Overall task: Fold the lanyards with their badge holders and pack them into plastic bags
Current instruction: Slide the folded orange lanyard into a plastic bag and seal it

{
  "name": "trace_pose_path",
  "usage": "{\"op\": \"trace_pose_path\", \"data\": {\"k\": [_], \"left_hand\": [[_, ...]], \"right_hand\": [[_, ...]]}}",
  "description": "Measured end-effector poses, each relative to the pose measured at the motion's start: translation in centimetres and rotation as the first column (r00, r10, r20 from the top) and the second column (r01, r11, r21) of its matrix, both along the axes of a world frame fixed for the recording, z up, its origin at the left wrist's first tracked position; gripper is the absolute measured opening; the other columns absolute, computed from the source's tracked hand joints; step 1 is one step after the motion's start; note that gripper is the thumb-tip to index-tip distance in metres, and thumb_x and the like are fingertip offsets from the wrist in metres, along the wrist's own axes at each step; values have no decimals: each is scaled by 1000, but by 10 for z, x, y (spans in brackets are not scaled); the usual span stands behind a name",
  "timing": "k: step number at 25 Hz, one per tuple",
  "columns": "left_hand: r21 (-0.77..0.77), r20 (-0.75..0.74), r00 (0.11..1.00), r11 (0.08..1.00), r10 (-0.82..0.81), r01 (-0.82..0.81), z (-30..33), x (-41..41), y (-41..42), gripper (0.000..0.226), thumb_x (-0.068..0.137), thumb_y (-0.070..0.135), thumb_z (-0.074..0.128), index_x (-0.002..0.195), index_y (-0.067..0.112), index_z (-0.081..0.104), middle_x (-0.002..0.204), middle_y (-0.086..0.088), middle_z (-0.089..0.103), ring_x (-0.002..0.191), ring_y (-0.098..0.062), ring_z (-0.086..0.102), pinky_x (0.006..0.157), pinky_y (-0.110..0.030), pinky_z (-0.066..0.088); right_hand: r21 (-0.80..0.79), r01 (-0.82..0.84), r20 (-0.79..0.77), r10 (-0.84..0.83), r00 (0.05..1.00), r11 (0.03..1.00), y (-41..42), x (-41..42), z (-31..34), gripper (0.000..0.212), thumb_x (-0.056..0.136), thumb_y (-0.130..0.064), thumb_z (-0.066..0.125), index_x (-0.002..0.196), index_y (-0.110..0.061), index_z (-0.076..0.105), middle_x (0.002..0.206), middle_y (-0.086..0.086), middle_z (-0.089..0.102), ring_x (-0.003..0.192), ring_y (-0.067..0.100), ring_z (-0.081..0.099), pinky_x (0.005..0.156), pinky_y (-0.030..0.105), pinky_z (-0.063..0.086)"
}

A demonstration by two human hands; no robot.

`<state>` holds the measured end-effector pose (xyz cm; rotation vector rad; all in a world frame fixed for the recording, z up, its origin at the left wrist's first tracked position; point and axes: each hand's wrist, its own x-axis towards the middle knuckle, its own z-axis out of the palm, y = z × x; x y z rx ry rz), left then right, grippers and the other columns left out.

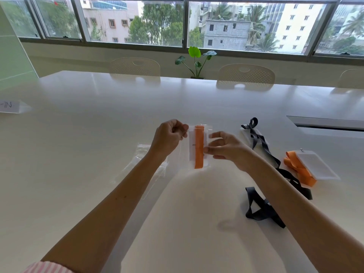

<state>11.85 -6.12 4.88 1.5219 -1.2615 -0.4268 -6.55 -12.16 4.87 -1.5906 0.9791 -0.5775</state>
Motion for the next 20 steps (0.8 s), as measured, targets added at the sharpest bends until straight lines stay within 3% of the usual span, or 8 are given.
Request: {"op": "trace_pose_path", "data": {"k": [2, 5, 8, 10, 12, 16, 20], "left_hand": [[5, -24, 1000, 1000, -13, 13, -5, -1, -5, 11, 93, 15, 57, 85, 11, 64, 71, 5, 65, 63, -10, 59, 69, -24, 51], [25, -32, 999, 999, 26, -25, -14, 2, -7, 10, 94, 12, 54, 97, 10, 64, 85, -1, 69, 80, -16, 64, 81, -31, 55], [104, 344, 932, 982, 113, -157, -29, 13, -1, 34, 94, 26, 56, 124, 10, 55, 119, -5, 64, 110, -23, 58, 94, -35, 46], [236, 603, 797, 945, 38, -224, -41, 19, 6, 49, 94, 38, 51, 135, 13, 45, 137, -5, 51, 129, -27, 42, 104, -42, 35], [343, 715, 696, 898, -61, -274, -54, 20, 11, 55, 96, 46, 40, 142, 17, 36, 151, -1, 35, 142, -24, 22, 112, -44, 20], [342, 716, 697, 890, -39, -302, -73, 16, 15, 54, 98, 46, 29, 147, 21, 29, 157, 3, 22, 145, -19, 13, 115, -40, 8], [320, 699, 715, 893, 3, -316, -78, 18, 14, 55, 98, 46, 29, 147, 23, 27, 157, 5, 21, 145, -16, 14, 115, -36, 6]], "right_hand": [[97, 39, 96, -48, 994, 995, -6, 4, -7, 39, 76, -3, 73, 111, 0, 57, 94, 11, 65, 89, 23, 66, 85, 37, 56], [175, 45, 167, -74, 983, 984, -19, 11, -10, 11, 79, 1, 69, 87, 0, 62, 83, 11, 68, 68, 16, 71, 59, 27, 58], [213, 123, 109, -149, 983, 969, -37, 22, -11, 8, 83, 5, 64, 78, -1, 61, 80, 12, 66, 63, 17, 70, 51, 26, 56], [260, 160, 90, -189, 978, 952, -49, 33, -12, 7, 86, 6, 60, 81, 0, 61, 83, 13, 64, 68, 20, 68, 51, 29, 57], [269, 183, 81, -211, 974, 946, -58, 46, -14, 10, 86, 8, 58, 80, 1, 60, 80, 12, 62, 69, 21, 64, 51, 29, 57], [179, 236, -22, -236, 972, 955, -73, 67, -20, 14, 83, 7, 62, 72, 0, 57, 71, 13, 58, 60, 22, 61, 51, 34, 57], [-1, 275, -129, -272, 953, 962, -80, 74, -27, 24, 77, 2, 70, 60, -4, 54, 64, 12, 51, 60, 26, 55, 69, 43, 54]]}}
